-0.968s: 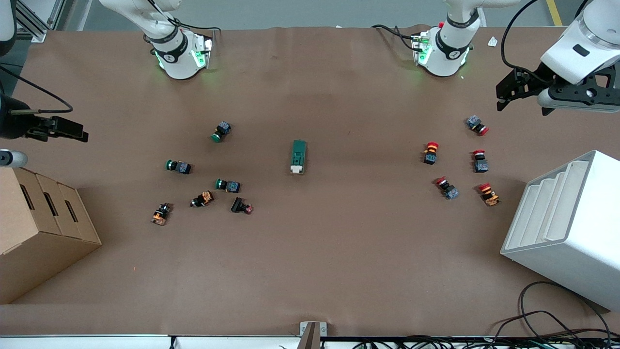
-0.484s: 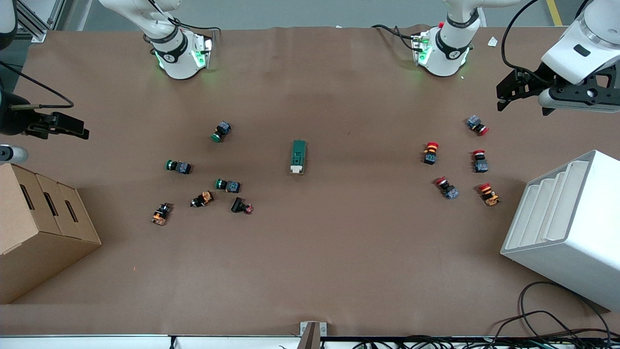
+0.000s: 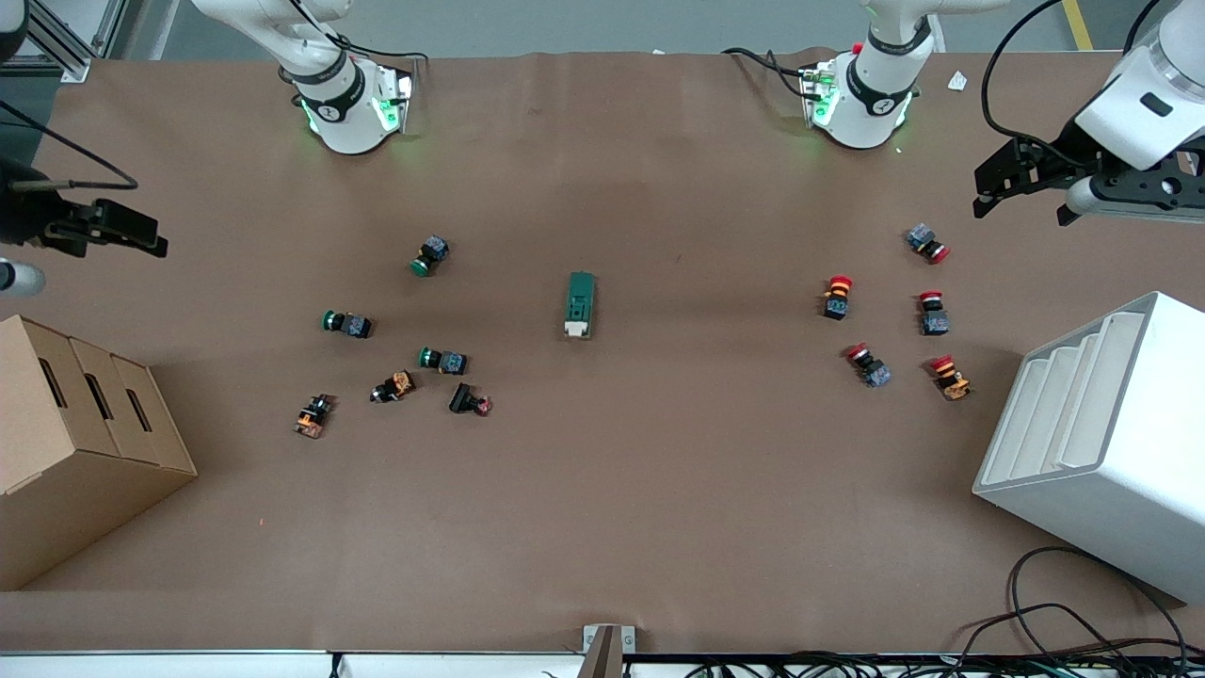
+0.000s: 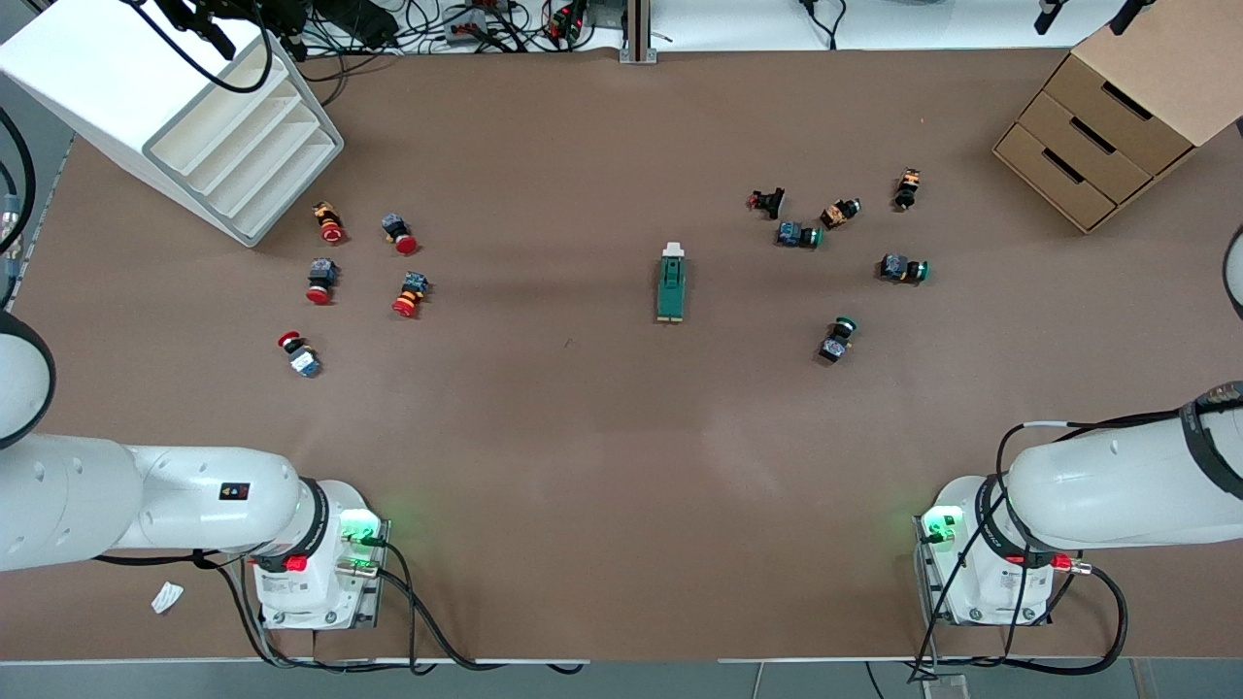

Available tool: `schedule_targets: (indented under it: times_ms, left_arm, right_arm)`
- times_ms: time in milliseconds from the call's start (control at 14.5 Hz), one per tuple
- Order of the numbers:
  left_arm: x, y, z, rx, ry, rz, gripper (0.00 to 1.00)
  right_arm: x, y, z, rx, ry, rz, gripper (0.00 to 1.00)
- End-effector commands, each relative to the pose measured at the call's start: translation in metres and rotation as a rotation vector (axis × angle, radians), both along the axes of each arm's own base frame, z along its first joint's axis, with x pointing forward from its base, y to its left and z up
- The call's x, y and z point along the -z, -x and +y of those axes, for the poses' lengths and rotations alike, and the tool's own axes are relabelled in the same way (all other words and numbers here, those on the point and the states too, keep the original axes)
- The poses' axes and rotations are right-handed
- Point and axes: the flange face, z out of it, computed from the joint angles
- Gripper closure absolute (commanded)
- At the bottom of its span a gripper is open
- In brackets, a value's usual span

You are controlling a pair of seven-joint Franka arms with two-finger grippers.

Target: Close load switch with both arms

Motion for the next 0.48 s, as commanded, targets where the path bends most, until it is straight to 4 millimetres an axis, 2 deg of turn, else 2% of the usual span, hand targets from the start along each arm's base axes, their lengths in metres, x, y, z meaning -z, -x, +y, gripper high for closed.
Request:
schedule_targets:
  times_ms: [0,138,415]
  left_arm:
    - [-0.008,0.001,0.001,-0.009,0.011,-0.020,0.00]
    - [-0.010,-0.009,0.001,-0.003,0.010,-0.018,0.00]
    - [-0.009,-0.024,0.004,0.002,-0.032,-0.021,0.00]
  right_arm:
    - [-0.009,0.039,-0.001,0.017,0.010,-0.032,0.00]
    - [-0.011,0.052,-0.002,0.019,0.010,-0.048,0.00]
    - [-0.017,0.056,-0.004,0.024,0.009,-0.059,0.00]
